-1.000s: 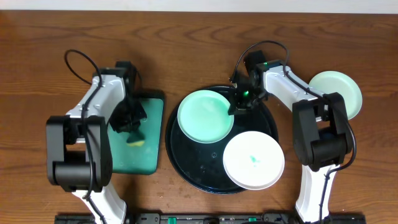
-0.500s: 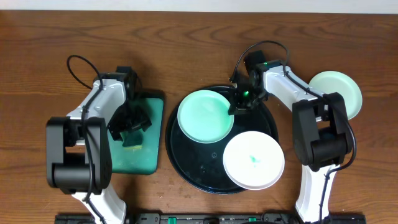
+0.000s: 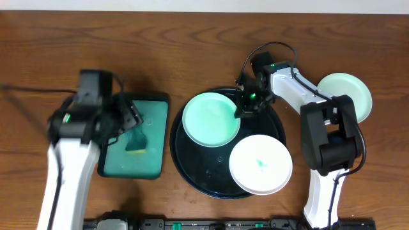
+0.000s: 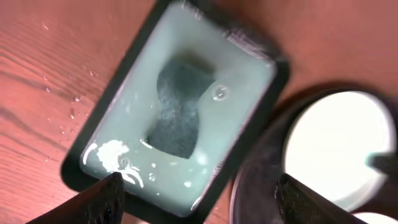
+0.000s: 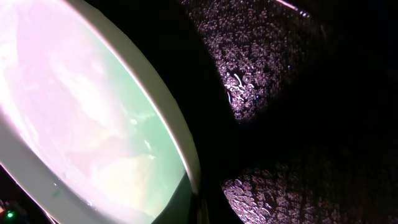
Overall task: Clean dirty plates on tray and stack at the side
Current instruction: 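Return the sponge to the water tray with the left gripper, then lift the pale green plate off the black tray with the right gripper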
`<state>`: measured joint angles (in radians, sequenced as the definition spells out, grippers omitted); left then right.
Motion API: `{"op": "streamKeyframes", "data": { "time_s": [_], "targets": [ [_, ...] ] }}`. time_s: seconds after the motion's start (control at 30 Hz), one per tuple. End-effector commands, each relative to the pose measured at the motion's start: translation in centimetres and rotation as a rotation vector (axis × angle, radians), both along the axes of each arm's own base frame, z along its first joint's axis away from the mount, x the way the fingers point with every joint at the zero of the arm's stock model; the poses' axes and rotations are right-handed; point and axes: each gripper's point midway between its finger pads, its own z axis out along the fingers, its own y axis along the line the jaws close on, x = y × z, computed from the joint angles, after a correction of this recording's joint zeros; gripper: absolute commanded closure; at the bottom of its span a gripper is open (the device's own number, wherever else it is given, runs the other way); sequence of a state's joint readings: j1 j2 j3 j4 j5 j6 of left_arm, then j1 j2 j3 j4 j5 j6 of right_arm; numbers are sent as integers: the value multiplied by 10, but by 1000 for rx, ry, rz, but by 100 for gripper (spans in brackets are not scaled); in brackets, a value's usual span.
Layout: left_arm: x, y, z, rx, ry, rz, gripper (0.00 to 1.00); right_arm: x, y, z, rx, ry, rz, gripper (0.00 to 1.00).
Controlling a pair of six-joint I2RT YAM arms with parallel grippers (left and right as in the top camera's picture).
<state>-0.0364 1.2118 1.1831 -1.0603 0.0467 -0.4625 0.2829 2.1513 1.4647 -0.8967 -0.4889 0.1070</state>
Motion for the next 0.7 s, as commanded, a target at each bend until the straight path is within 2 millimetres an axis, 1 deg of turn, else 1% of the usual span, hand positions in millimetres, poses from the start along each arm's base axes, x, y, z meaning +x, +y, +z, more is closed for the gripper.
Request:
{"op": "streamKeyframes", "data": {
  "time_s": [0.0, 0.07, 0.17, 0.27, 0.4, 0.43, 0.47, 0.53, 0.63, 0.67],
  "targets": [
    [-17, 0, 31, 5, -125, -17, 21, -16, -13, -26, -93, 67, -6, 98],
    [-23, 1, 45, 3, -187, -16, 21, -13, -12, -17, -86, 43, -7, 98],
    [-31, 1, 58, 1, -245, -16, 21, -7, -11, 3, -74, -7, -10, 98],
    [-33, 1, 61, 1, -259, -16, 21, -2, -10, 30, -57, -61, -35, 99],
    [-32, 1, 57, 1, -237, -16, 21, 1, -13, 67, -56, -131, -73, 98],
    [-32, 1, 55, 1, -229, -16, 20, -1, -14, 77, -52, -147, -74, 98],
    [-31, 1, 52, 2, -213, -16, 20, -5, -15, 91, -46, -162, -78, 98],
    [-31, 1, 48, 2, -193, -16, 20, -12, -19, 107, -44, -159, -110, 98],
    [-30, 1, 43, 3, -165, -16, 20, -28, -28, 123, -50, -93, -195, 98],
    [-31, 1, 42, 3, -159, -16, 20, -37, -28, 129, -25, -49, -210, 98]
  ]
}}
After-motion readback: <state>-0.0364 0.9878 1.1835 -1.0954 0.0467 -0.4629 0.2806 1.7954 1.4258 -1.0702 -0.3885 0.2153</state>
